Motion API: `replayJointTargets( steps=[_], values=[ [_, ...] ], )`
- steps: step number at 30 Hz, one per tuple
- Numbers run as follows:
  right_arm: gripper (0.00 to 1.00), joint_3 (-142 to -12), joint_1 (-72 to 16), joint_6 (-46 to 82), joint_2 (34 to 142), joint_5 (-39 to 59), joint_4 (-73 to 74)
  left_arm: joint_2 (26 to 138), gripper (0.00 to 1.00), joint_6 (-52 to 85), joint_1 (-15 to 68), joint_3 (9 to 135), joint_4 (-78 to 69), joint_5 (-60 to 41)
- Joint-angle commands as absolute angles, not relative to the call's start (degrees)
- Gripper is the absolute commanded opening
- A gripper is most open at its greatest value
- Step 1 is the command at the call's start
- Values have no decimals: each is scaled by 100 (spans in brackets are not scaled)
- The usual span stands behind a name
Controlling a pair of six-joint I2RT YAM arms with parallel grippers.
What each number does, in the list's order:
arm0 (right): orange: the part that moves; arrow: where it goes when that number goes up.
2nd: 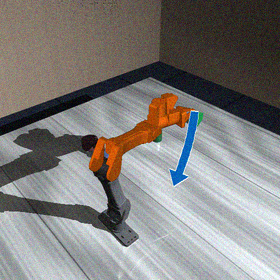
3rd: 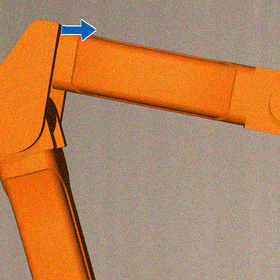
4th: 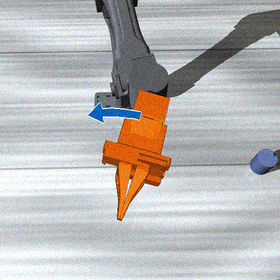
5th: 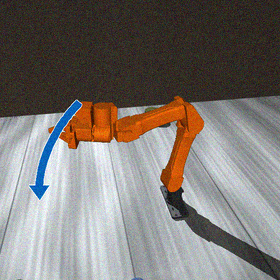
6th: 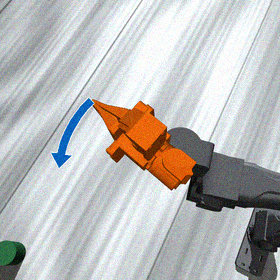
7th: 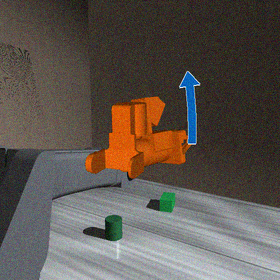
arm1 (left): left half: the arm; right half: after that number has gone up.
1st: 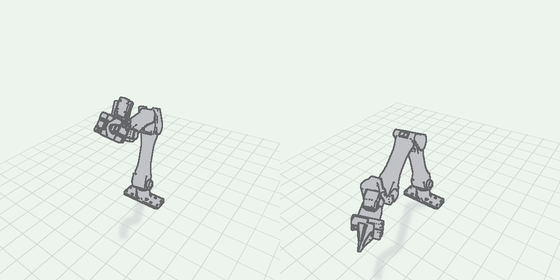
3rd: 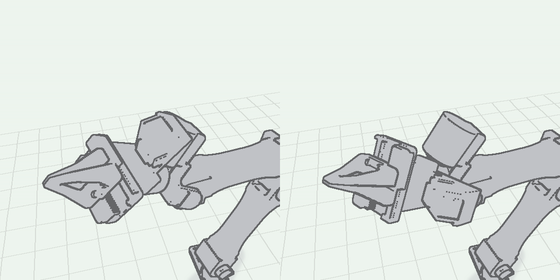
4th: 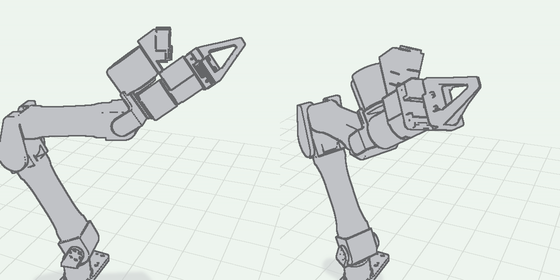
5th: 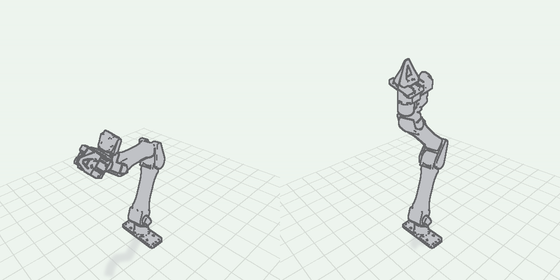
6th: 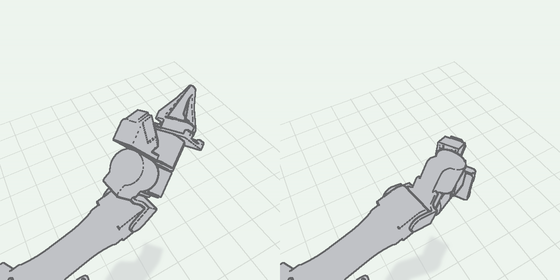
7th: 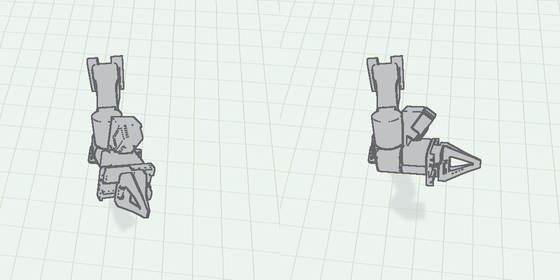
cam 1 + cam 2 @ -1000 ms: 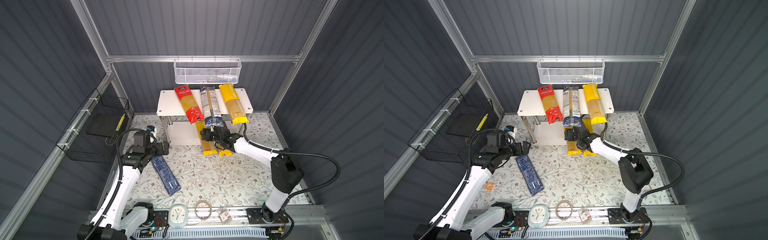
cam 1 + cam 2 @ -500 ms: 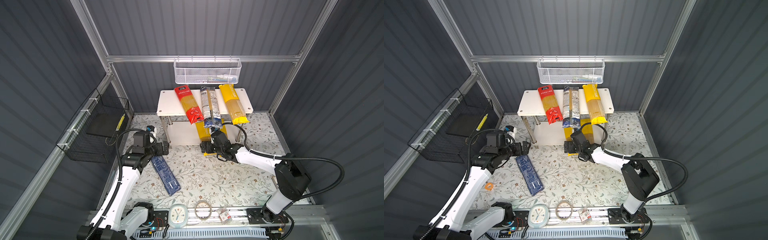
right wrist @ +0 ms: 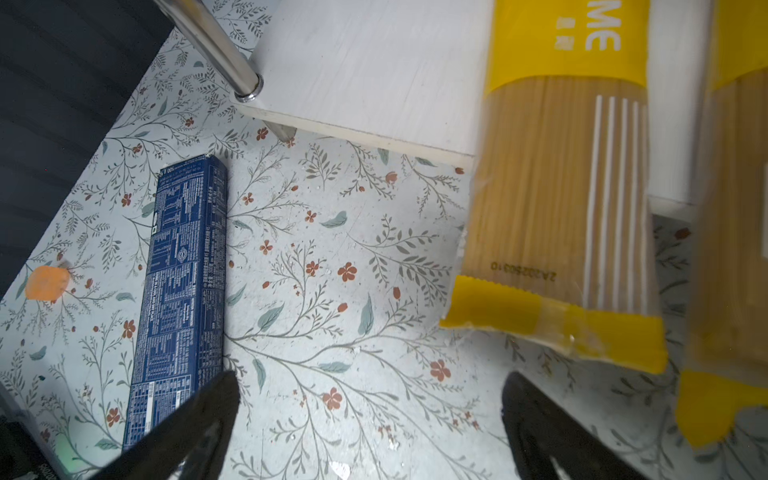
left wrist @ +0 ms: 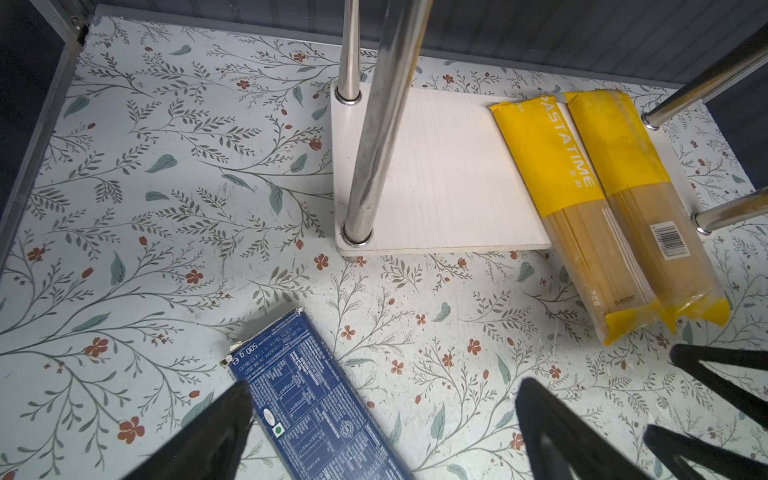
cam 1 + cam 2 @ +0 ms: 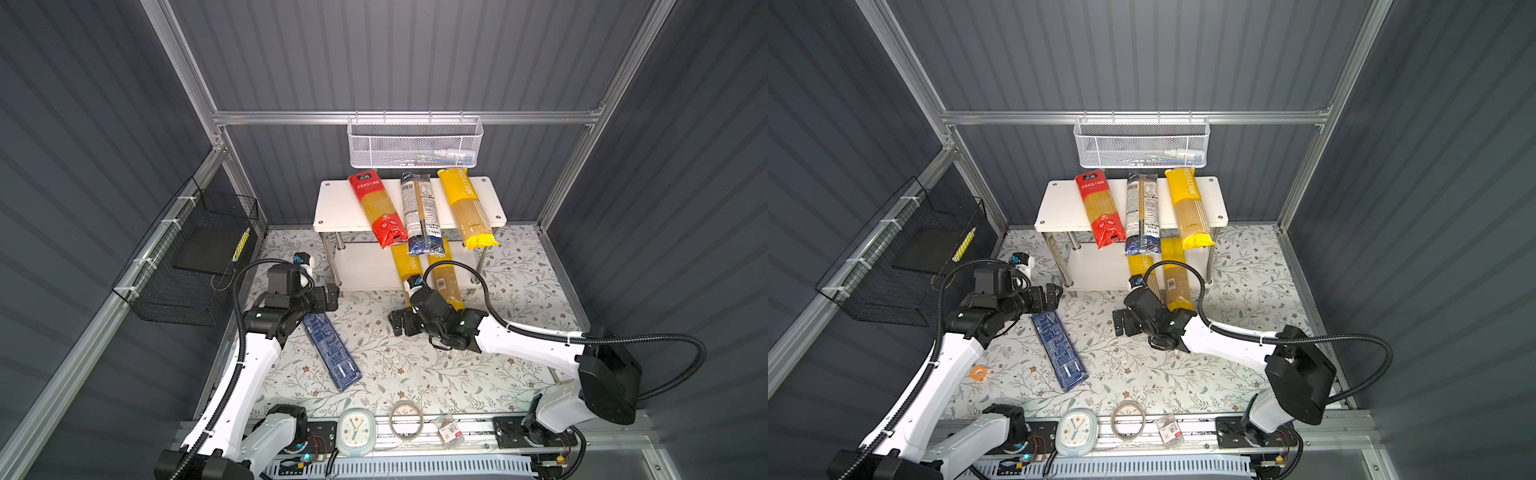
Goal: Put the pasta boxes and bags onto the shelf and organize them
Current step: 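Open the right gripper and withdraw it toward the blue pasta box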
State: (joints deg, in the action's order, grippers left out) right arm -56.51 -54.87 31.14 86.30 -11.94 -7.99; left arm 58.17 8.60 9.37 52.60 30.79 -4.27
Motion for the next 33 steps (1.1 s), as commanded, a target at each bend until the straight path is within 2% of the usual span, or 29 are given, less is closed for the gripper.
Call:
replayJointTargets(
  steps=[1,8,13,17,20,23,28,33],
  values=[
    [99,-5646,-5559,3181,8440,-1476,-1374,5793,100,923,905,5033,2876,-626],
    [99,-5294,-5810,2662,7948,-1157,-917,5872,100,995,905,4996,2848,-632],
    [99,-5320,-6105,2286,7781,-1051,-1301,5849,100,1246,905,5353,3905,-485],
    [99,-5511,-6229,2413,7702,-435,-1617,5444,100,1596,921,5489,4685,-44],
    [99,-5238,-6304,2746,7637,-37,-1103,4893,100,1942,918,5188,4411,-422],
    [99,-5216,-6475,2801,7872,-10,-933,4428,100,2243,917,4927,4384,-351],
    [99,-5850,-7019,2767,8532,-623,-1494,3784,100,2081,918,4808,4494,-360],
    [99,-6660,-7409,3026,9441,-699,-1967,4141,100,1877,917,4931,4535,-472]
  ],
)
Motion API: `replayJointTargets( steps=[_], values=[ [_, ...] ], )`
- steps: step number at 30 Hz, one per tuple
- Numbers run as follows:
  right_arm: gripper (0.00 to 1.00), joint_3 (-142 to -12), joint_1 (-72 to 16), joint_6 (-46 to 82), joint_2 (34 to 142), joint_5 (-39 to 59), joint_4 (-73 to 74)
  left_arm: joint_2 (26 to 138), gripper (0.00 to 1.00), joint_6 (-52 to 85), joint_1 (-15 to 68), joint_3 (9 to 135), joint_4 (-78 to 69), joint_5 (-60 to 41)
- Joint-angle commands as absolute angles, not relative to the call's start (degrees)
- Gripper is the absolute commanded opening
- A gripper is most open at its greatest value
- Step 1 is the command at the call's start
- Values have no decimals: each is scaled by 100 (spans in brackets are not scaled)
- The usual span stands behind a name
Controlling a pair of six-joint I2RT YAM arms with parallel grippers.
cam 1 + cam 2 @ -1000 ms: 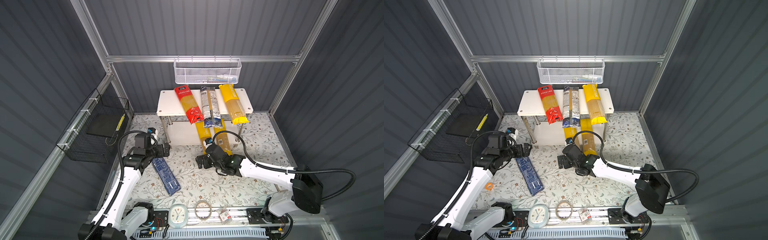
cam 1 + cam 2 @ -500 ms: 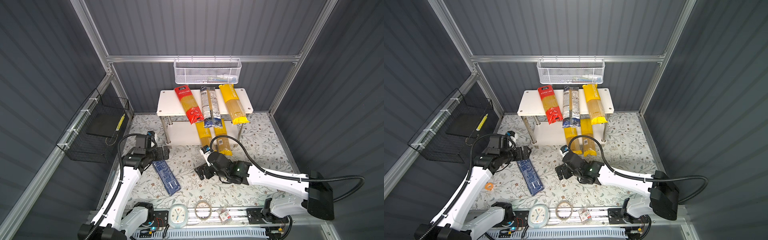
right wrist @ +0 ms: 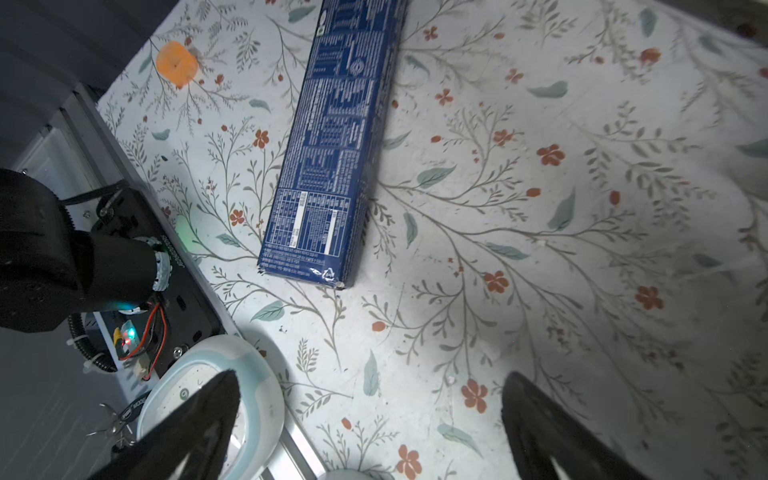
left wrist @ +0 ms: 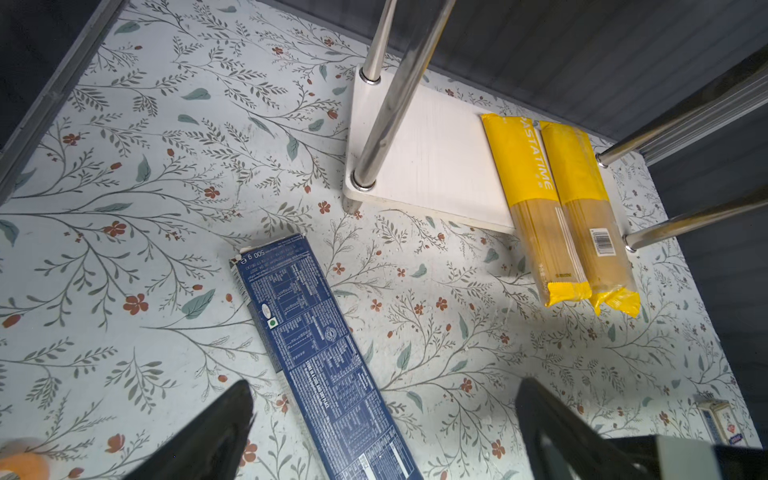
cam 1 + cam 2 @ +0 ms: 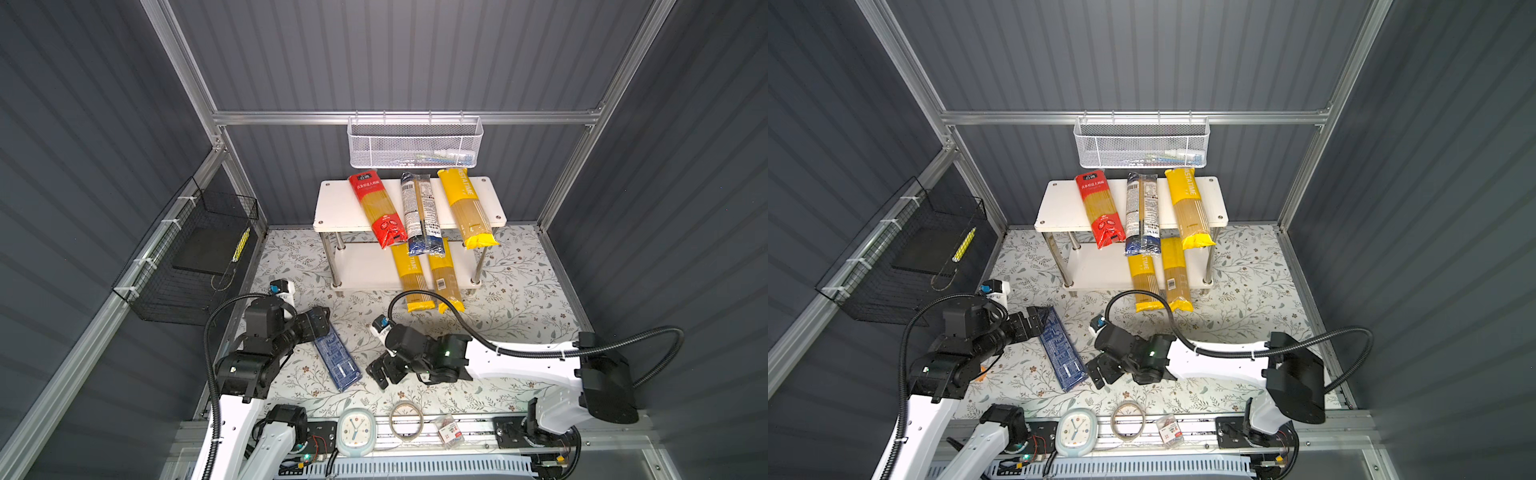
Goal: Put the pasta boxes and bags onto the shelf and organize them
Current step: 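Open the right gripper and withdraw it toward the blue pasta box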
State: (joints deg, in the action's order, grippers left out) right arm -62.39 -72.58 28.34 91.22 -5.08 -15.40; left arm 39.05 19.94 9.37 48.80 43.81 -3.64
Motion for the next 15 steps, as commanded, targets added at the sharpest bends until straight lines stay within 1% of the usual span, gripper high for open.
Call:
replayJointTargets(
  steps=[1,7,9,12,15],
  values=[
    [99,-6875,-7561,3051,9642,-756,-2080,4228,100,1827,917,5028,4567,-304],
    [99,-7737,-7822,3209,10581,-566,-2142,4341,100,1156,914,5290,4481,443],
    [99,-7965,-7822,3261,10803,-532,-2197,4327,100,1153,914,5177,4478,446],
    [99,-8345,-7827,3304,11103,-538,-2467,4230,100,1125,914,4955,4246,165],
    [99,-8778,-7822,3372,11439,-703,-2841,4364,100,1117,914,4992,4272,419]
  ],
)
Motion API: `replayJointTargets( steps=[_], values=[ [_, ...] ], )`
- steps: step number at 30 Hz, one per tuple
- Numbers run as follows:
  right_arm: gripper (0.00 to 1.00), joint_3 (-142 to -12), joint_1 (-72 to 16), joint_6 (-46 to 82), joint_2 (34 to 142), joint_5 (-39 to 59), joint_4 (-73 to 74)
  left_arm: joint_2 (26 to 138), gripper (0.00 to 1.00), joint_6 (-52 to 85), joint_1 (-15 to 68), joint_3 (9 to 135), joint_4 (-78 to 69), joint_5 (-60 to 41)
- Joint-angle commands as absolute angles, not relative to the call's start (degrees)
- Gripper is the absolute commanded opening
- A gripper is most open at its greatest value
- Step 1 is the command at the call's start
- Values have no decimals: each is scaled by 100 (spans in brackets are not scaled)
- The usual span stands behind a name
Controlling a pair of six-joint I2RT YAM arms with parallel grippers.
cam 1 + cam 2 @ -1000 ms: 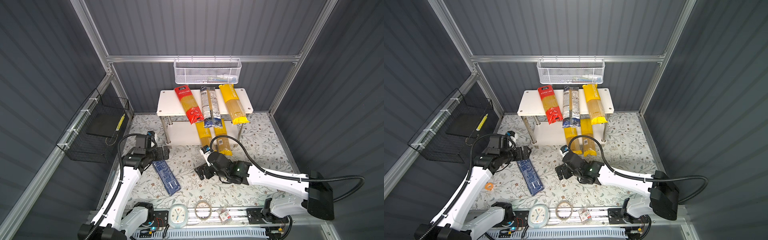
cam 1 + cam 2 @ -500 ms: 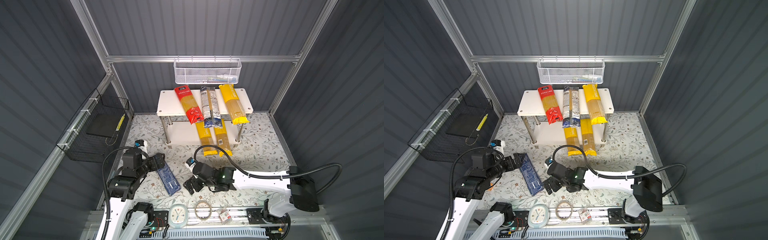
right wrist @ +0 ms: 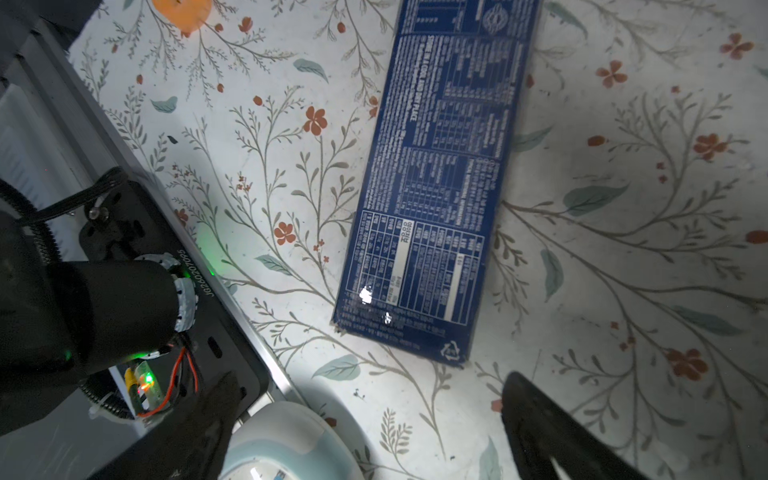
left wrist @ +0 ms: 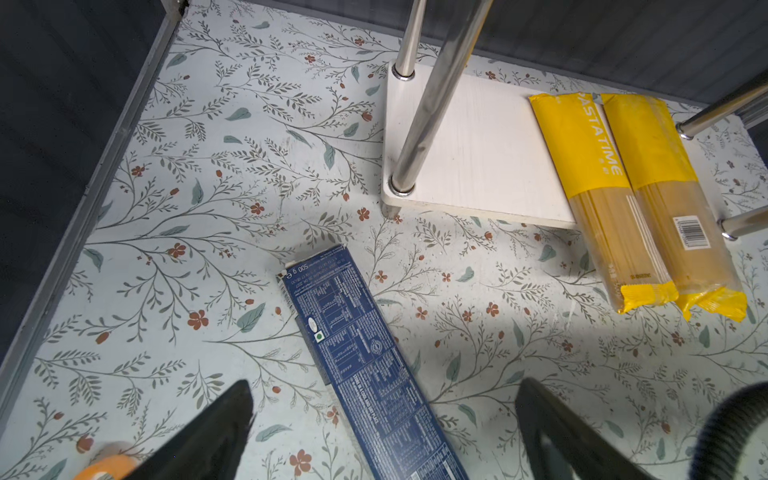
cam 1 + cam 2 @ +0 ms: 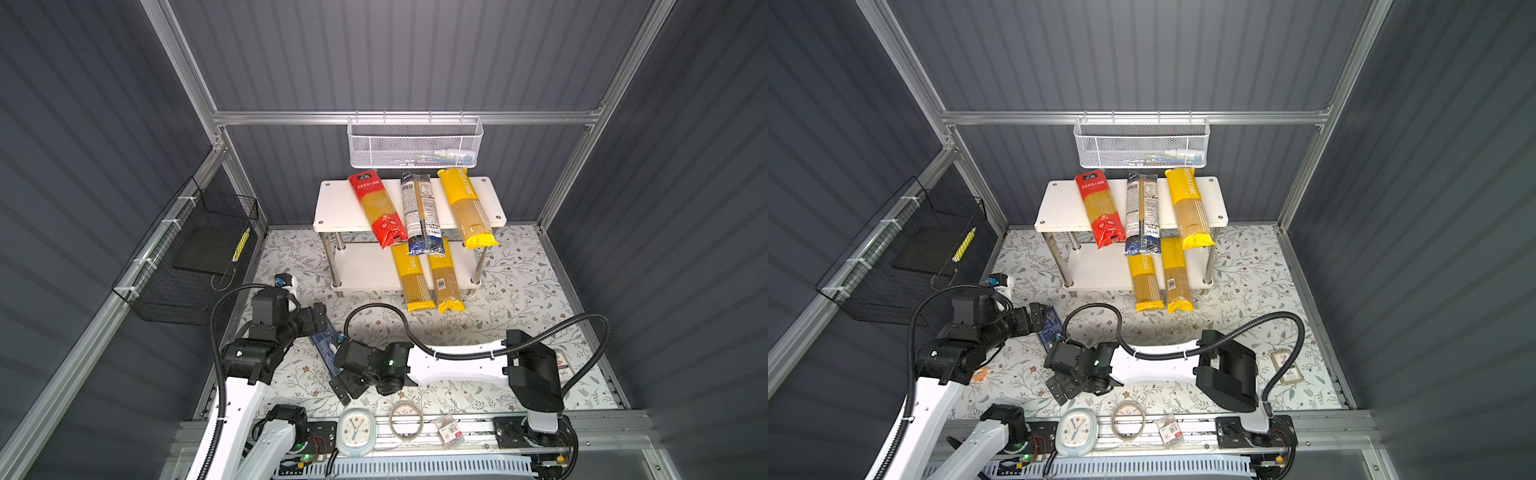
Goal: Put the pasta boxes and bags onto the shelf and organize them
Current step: 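Open the right gripper and withdraw it toward the blue pasta box, then lower the right gripper over the dark-blue pasta box and close it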
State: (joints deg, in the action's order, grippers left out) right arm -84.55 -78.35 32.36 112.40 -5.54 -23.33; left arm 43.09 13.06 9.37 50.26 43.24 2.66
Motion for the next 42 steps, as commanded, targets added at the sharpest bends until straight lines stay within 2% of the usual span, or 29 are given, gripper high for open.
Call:
replayJointTargets(
  steps=[1,9,30,42],
  values=[
    [99,-8920,-7818,3375,11539,-757,-2960,4415,100,1140,914,4992,4280,484],
    [99,-9682,-7788,3285,12238,-1147,-3467,4550,100,1212,898,4981,4208,768],
    [99,-9860,-7690,2964,12835,-1045,-3121,4796,100,1169,853,4976,4210,589],
    [99,-10037,-7618,2988,13058,-1213,-3529,4774,100,1156,836,4976,4202,598]
  ],
)
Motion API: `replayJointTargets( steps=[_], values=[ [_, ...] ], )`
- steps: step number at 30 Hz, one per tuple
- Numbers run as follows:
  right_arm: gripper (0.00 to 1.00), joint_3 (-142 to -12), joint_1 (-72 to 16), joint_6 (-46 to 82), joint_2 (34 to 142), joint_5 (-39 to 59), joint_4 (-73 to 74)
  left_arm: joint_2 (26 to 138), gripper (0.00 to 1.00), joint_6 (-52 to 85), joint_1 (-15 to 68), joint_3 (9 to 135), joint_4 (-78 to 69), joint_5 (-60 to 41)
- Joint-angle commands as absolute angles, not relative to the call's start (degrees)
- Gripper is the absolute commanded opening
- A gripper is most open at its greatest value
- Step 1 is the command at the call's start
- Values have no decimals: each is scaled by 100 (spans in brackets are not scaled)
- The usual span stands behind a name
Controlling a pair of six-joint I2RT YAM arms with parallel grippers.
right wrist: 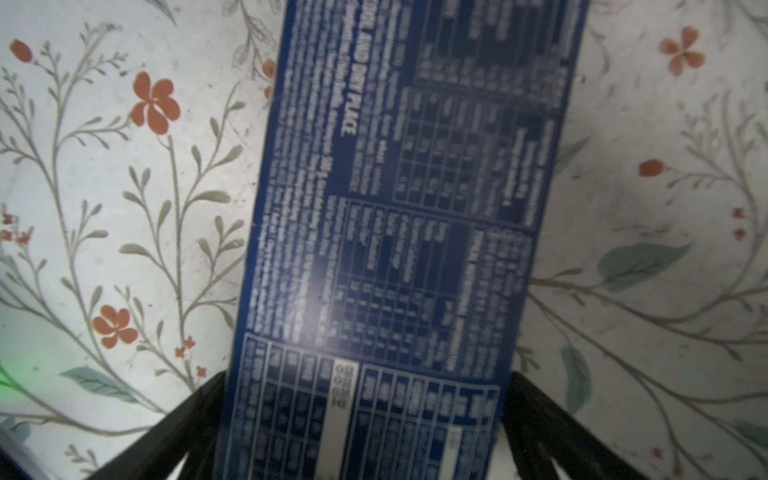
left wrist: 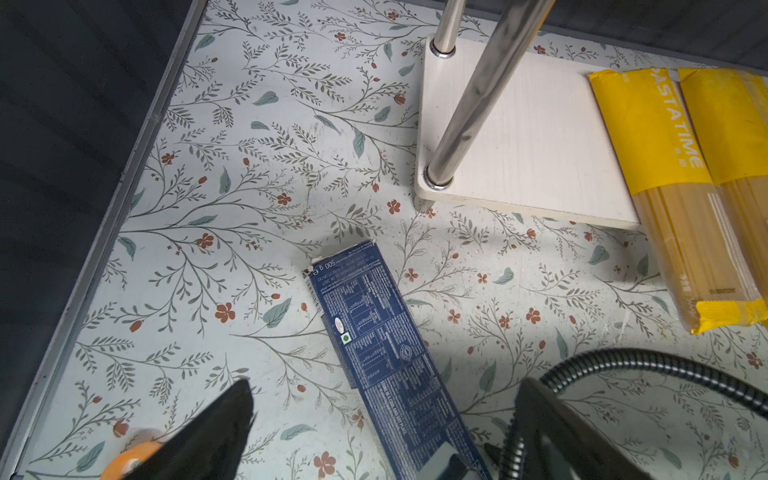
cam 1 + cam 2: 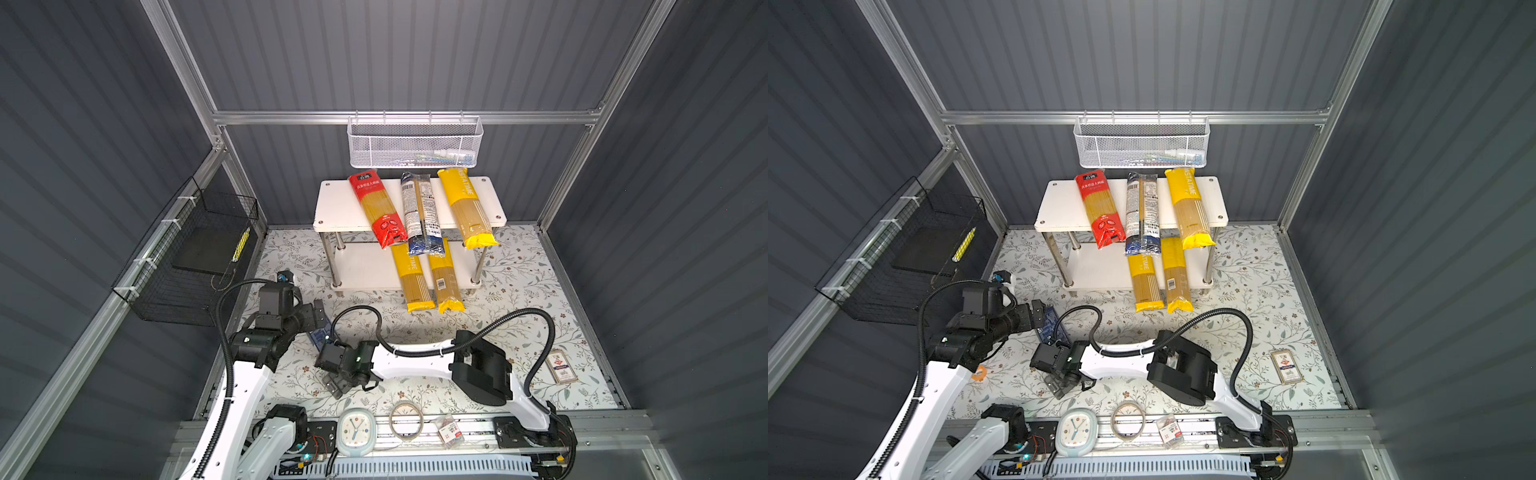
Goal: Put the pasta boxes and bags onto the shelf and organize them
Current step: 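Lower the right gripper over the dark-blue pasta box and close it, then lift the blue box and carry it toward the shelf with the right gripper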
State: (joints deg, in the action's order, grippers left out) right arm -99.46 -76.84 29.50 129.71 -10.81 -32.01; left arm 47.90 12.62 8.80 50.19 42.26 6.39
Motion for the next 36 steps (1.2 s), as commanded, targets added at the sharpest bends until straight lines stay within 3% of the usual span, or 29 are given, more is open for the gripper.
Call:
replayJointTargets(
  steps=[1,12,22,36],
  values=[
    [99,-10059,-7620,3005,13085,-1227,-3555,4773,100,1152,835,4981,4201,596],
    [99,-10119,-7610,2949,13151,-1349,-3703,4756,100,1134,835,4978,4192,568],
    [87,-9627,-7618,2956,12775,-1382,-3348,4739,100,1121,835,4992,4201,589],
    [79,-8896,-7610,3154,11990,-1886,-3206,4728,100,1116,835,4987,4192,565]
  ],
)
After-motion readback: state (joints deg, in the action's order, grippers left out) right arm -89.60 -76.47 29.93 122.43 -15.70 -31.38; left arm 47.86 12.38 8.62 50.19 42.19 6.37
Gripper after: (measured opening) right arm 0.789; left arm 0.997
